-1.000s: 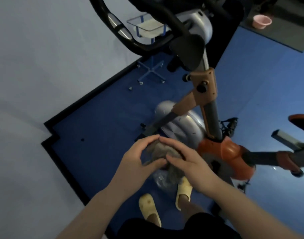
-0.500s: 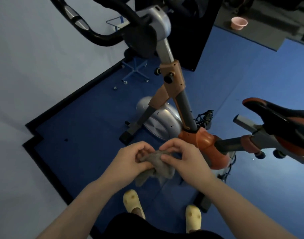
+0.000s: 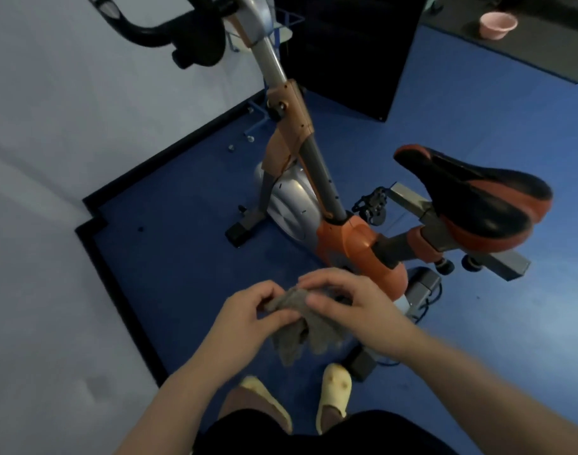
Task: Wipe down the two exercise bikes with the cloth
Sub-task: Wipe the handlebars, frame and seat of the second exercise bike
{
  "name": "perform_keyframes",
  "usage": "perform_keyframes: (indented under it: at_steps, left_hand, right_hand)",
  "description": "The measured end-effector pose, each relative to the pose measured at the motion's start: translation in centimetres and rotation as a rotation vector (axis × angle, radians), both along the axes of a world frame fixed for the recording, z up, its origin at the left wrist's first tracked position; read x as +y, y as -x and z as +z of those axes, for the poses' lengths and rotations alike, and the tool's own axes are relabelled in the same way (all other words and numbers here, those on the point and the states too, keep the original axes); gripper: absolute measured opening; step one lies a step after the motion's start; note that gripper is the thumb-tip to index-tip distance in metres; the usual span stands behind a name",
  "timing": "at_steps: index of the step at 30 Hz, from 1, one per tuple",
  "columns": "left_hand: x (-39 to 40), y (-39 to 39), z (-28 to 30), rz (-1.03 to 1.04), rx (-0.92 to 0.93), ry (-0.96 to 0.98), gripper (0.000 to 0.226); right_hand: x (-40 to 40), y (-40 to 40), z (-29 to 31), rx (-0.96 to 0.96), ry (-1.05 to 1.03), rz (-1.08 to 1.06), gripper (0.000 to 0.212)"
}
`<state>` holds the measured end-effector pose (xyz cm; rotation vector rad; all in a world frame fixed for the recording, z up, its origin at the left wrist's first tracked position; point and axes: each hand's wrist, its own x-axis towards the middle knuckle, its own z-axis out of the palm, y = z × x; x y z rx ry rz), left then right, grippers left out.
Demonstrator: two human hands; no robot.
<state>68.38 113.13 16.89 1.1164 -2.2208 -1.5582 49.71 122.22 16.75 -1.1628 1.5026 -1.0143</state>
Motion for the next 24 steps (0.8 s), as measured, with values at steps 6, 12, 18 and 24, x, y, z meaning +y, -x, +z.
perform_keyframes:
  at_steps: [6, 12, 18, 24]
  left_hand:
    - [5.0, -1.8, 0.3, 0.168, 0.012, 0.064, 0.027]
    - [9.6, -4.9, 0.5, 0.320, 0.123, 0.107, 0.032]
    - [15.5, -6.3, -1.0, 0.417, 0.213, 0.009, 0.018]
    - [19.6, -5.6, -0.8, 0.341, 0.297, -0.011, 0.032]
  right_hand:
    - [2.6, -1.2, 0.3, 0.169, 0.193, 0.054, 0.012]
    - [7.3, -2.1, 0.1, 0.240, 0.207, 0.142, 0.013]
    - [12.9, -1.7, 0.5, 0.293, 0.088, 0.181, 0.028]
    - [17.2, -1.6, 1.9, 0.307, 0.069, 0.103, 0.020]
